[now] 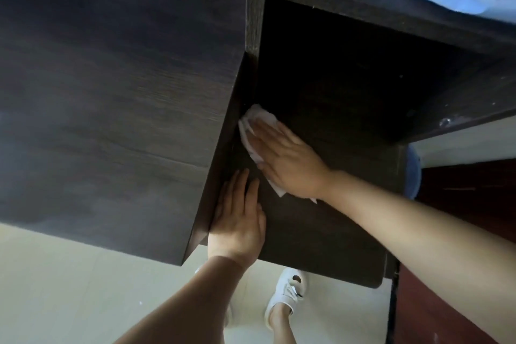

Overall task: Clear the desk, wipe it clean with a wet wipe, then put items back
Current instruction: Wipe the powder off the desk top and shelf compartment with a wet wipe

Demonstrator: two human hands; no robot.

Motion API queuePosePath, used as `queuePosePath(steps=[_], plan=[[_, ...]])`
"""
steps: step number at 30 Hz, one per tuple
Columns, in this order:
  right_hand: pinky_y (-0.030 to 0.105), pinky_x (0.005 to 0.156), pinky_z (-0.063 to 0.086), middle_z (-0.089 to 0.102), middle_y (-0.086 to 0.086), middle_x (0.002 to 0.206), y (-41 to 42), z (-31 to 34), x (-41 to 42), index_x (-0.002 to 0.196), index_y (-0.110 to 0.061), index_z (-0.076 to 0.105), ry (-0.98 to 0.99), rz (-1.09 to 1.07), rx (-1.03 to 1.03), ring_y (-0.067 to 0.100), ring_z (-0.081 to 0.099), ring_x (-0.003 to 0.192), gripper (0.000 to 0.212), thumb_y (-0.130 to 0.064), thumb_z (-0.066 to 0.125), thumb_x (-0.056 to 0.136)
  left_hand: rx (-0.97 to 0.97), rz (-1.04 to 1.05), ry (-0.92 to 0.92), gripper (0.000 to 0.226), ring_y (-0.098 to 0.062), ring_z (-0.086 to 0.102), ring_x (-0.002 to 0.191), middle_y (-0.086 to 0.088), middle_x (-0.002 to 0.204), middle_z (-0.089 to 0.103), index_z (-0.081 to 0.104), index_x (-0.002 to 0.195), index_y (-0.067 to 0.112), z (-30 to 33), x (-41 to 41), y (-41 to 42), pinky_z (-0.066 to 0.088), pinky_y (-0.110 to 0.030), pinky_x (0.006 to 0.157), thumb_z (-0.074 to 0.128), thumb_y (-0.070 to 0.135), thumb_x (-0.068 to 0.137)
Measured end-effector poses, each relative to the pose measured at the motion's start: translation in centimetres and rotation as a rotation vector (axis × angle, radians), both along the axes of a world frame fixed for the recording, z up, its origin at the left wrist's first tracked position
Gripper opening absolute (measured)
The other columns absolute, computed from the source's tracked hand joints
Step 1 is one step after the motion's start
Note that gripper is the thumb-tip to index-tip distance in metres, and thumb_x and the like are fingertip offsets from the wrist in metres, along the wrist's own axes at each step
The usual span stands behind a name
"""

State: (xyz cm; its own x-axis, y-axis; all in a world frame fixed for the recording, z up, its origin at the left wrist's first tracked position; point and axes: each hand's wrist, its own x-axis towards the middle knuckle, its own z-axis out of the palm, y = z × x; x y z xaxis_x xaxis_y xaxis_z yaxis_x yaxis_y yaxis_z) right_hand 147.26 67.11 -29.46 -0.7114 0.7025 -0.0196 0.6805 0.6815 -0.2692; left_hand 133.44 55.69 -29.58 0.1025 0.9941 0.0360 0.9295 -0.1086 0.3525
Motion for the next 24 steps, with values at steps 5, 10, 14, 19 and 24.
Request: queuePosePath(steps=[5, 10, 14, 19, 24], plan=[[0.043, 0.114, 0.007, 0.028, 0.008, 0.153, 7.7, 0.6, 3.2, 0.143, -0.018, 0.031, -0.117, -0.092, 0.021, 0.025, 0.019, 0.142, 0.052, -0.024, 0.031, 0.091, 0.016, 0.001, 0.014, 0.042, -0.023, 0.031, 0.127, -0.015, 0.133, 0.052, 0.046, 0.123, 0.007, 0.1, 0.0, -0.1, 0.032, -0.044, 0.104, 0.034, 0.023, 0.086], [0.046, 0.118, 0.006, 0.015, 0.012, 0.156, 4.6, 0.2, 0.3, 0.147, -0.012, 0.017, -0.033, -0.654, -0.003, 0.027, 0.01, 0.145, 0.055, -0.026, 0.031, 0.096, 0.027, -0.006, 0.013, 0.043, -0.023, 0.031, 0.126, -0.017, 0.131, 0.052, 0.051, 0.121, 0.003, 0.1, -0.1, 0.1, 0.029, -0.046, 0.104, 0.035, 0.021, 0.086], [0.054, 0.108, 0.024, 0.046, 0.021, 0.139, -2.5, 0.4, -1.3, 0.131, -0.002, 0.048, -0.009, -0.002, 0.039, 0.036, 0.042, 0.13, 0.046, -0.023, 0.037, 0.091, 0.011, -0.025, -0.113, 0.041, -0.024, 0.035, 0.125, -0.019, 0.129, 0.053, 0.054, 0.117, 0.001, 0.3, -0.6, -0.5, 0.037, -0.042, 0.103, 0.038, 0.015, 0.083], [0.038, 0.116, 0.002, 0.023, 0.012, 0.154, 1.0, 0.9, -2.0, 0.143, -0.011, 0.029, -0.1, -0.252, -0.009, 0.025, 0.017, 0.144, 0.047, -0.022, 0.033, 0.098, -0.048, -0.101, -0.123, 0.038, -0.028, 0.037, 0.125, -0.019, 0.131, 0.05, 0.056, 0.114, 0.004, 0.5, -3.2, -5.5, 0.035, -0.038, 0.105, 0.037, 0.013, 0.082], [0.051, 0.109, 0.028, 0.048, 0.021, 0.138, -9.0, 0.0, -6.2, 0.131, -0.001, 0.047, -0.148, -0.231, 0.057, 0.034, 0.041, 0.132, 0.053, -0.028, 0.026, 0.09, -0.103, 0.033, -0.24, 0.039, -0.027, 0.04, 0.119, -0.018, 0.13, 0.049, 0.052, 0.117, 0.006, 1.4, -8.0, -10.7, 0.032, -0.031, 0.1, 0.034, 0.014, 0.084]])
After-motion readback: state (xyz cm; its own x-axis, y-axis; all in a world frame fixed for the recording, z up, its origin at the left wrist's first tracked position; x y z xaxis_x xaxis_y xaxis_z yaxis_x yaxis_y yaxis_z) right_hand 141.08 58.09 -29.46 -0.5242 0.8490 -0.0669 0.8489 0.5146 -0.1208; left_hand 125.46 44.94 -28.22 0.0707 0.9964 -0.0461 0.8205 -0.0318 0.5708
